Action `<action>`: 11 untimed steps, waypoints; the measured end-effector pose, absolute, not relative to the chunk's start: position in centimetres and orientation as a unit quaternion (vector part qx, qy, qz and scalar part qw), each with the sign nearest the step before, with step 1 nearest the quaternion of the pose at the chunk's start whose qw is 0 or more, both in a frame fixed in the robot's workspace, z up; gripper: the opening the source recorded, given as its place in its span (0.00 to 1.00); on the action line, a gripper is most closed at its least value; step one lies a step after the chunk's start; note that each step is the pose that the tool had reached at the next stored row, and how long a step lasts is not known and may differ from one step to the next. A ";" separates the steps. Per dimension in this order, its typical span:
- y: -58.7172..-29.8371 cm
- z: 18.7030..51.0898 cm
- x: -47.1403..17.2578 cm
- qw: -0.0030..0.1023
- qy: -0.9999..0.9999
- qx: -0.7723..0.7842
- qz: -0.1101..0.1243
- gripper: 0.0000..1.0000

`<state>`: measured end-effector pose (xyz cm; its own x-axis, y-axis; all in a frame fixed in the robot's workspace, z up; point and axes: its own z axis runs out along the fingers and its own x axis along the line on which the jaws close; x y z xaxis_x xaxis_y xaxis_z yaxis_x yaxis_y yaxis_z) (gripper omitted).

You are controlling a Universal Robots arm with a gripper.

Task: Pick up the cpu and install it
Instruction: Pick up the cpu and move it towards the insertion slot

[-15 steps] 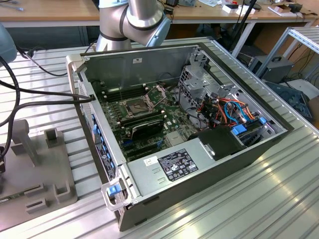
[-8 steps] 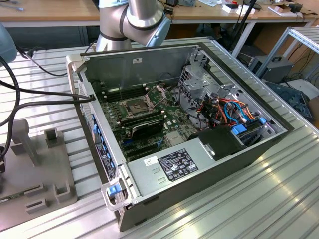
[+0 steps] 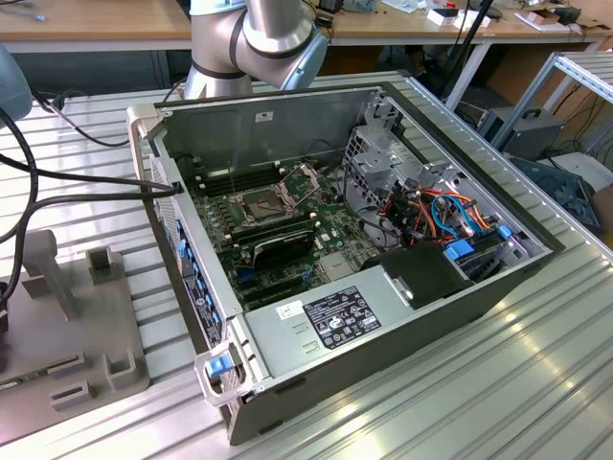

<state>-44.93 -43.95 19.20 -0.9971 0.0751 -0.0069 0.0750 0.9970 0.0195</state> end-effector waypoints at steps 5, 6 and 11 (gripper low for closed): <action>-43.9 19.2 -44.9 0.004 0.999 0.038 0.010 0.55; -43.9 19.2 -44.9 0.004 0.999 0.038 0.010 0.55; -43.9 19.2 -44.9 0.004 0.999 0.038 0.010 0.55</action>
